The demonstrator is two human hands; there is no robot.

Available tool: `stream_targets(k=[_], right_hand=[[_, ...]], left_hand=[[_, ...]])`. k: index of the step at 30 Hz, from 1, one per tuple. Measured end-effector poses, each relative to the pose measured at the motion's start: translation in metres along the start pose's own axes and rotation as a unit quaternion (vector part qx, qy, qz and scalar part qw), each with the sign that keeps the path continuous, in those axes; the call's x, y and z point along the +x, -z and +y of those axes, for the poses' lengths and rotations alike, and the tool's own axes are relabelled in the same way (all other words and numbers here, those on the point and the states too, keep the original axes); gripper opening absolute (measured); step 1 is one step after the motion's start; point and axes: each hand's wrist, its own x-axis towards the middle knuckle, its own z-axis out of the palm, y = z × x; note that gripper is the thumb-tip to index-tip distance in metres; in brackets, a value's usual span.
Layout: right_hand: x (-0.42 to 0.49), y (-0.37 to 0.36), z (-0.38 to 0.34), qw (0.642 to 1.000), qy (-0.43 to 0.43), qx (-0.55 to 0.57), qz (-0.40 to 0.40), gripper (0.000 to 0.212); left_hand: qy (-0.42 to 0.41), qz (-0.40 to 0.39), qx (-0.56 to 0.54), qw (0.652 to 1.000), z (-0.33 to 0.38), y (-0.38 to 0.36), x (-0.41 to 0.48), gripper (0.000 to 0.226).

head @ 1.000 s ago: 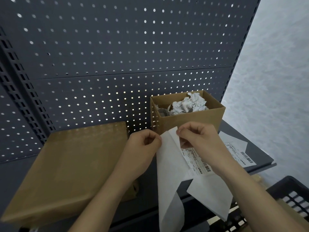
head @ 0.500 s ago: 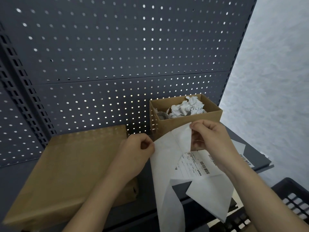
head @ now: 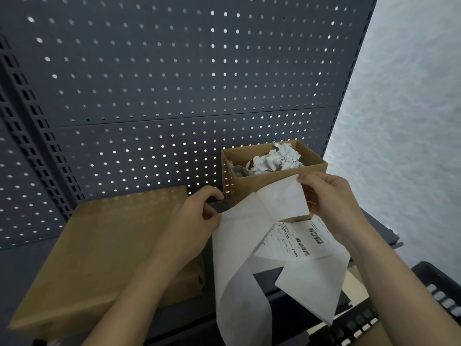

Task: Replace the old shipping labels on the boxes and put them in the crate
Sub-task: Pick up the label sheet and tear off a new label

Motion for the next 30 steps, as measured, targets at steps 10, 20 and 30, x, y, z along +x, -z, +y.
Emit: stream_targets(k=[10,20,30], right_hand=[[-0.003,0.015,-0.007,1.0,0.013,0.002,0.011,0.028],[-0.011,0.036,-0.007,0.999,0.017,0.006,0.037,0.022],[-0.012,0.053,-0.007,0.993,0.035,0.001,0.11,0.032]], left_hand=[[-0.033,-0.057,0.109,0.992,-0.001,0.0,-0.002,0.029],[-0.001,-0.076,0.195,0.978,0.005,-0.002,-0.004,0.03],[0.061,-0.123,0.221,0.966,0.0,-0.013,-0.009,0.024]])
